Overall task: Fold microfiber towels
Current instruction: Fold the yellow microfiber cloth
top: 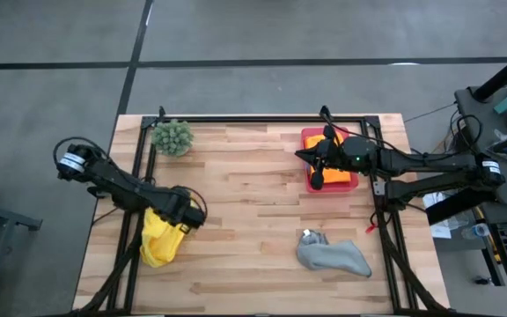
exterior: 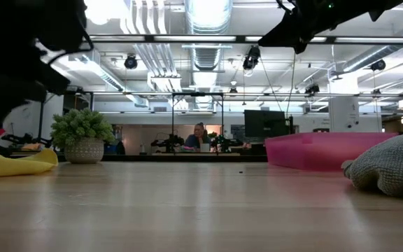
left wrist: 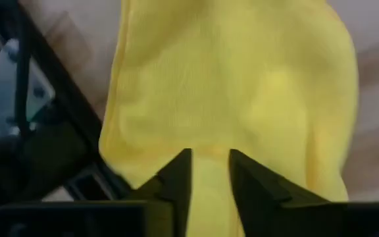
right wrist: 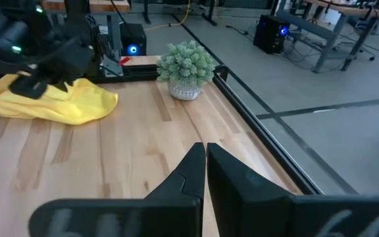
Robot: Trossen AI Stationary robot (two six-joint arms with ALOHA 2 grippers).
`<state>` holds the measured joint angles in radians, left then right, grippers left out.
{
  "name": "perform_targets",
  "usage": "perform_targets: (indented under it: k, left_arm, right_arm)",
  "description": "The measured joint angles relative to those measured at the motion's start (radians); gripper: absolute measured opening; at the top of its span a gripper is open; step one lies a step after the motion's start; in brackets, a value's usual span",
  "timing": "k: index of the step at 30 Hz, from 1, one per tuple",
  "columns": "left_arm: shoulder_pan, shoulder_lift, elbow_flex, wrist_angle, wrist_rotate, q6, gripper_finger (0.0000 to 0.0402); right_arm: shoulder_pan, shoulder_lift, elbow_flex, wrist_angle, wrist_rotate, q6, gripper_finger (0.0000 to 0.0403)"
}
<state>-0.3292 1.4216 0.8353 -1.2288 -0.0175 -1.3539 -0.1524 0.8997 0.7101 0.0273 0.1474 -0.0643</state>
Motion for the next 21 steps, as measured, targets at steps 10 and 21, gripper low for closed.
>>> perform_targets:
  k: [10, 21]
  left_arm:
    - [0.168, 0.021, -0.09, 0.378, -0.049, 0.177, 0.0181]
    - [0.192, 0.147, -0.081, 0.477, -0.07, 0.239, 0.0168]
  right_arm:
    - [0.0, 0.0, 0.0, -0.012, 0.0, -0.006, 0.0009]
    - [0.0, 0.0, -0.001, -0.023, 0.002, -0.014, 0.0009]
